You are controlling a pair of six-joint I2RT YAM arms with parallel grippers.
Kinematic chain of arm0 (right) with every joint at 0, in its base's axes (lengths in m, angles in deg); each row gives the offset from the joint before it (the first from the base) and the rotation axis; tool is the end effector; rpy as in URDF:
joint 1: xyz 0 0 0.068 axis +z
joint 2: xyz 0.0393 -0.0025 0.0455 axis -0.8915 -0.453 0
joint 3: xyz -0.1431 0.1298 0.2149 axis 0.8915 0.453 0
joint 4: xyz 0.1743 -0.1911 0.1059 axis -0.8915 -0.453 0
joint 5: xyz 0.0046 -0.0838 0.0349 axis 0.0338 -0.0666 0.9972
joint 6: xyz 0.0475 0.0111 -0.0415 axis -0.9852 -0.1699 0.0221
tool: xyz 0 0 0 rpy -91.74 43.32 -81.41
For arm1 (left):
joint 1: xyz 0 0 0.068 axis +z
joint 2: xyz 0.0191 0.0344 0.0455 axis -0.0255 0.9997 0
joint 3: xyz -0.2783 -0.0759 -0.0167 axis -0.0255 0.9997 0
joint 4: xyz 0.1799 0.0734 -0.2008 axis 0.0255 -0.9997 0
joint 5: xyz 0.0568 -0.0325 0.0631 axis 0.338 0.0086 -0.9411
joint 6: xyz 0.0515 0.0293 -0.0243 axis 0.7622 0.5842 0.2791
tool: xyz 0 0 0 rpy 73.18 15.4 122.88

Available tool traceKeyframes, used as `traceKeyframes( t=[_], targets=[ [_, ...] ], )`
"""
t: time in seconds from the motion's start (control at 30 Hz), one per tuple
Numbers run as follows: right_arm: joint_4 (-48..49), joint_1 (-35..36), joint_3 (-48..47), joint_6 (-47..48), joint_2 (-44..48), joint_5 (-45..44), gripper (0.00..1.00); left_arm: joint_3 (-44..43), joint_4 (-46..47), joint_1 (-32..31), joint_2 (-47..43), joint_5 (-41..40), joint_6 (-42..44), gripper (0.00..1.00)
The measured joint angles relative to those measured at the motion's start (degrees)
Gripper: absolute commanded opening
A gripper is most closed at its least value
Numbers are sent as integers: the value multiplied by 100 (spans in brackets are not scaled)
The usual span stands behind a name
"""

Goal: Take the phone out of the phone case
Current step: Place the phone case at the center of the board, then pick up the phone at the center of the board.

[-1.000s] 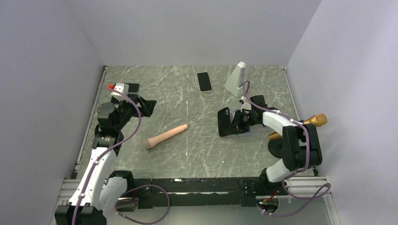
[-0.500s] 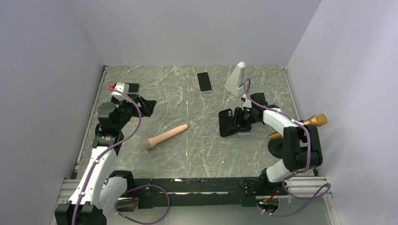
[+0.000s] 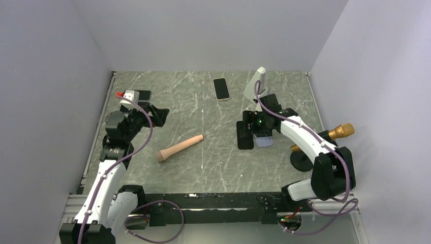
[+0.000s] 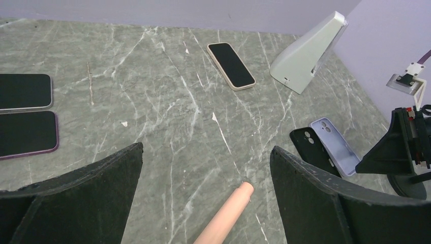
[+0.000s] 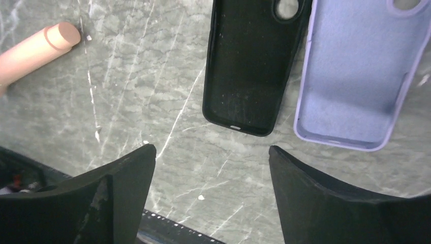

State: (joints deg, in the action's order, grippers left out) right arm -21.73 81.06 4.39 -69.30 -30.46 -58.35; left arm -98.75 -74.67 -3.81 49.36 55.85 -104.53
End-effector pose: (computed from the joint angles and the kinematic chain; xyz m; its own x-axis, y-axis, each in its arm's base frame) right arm 0.2795 0.1039 0.2281 -0.9195 0.0251 -0.3923 -0.1290 0.9234 0.3615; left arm 0.2142 -0.0270 0.3108 -0.2226 -0.2959 -0.9289 0.3488 0.8656 -0.3593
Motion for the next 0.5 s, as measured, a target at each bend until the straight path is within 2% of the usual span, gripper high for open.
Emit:
traceKeyframes(
  t=[0.03, 0.27, 0.5],
  targets=[
    [-37, 111, -55, -39, 26, -162, 99, 0, 2, 0, -7, -2, 0, 98],
    [439, 638, -369, -286, -195, -741, 100, 0, -2, 0, -11, -7, 0, 98],
    [1486, 713, -1521, -549, -1729, -1119, 100, 0, -15, 0, -13, -37, 31, 98]
  ],
)
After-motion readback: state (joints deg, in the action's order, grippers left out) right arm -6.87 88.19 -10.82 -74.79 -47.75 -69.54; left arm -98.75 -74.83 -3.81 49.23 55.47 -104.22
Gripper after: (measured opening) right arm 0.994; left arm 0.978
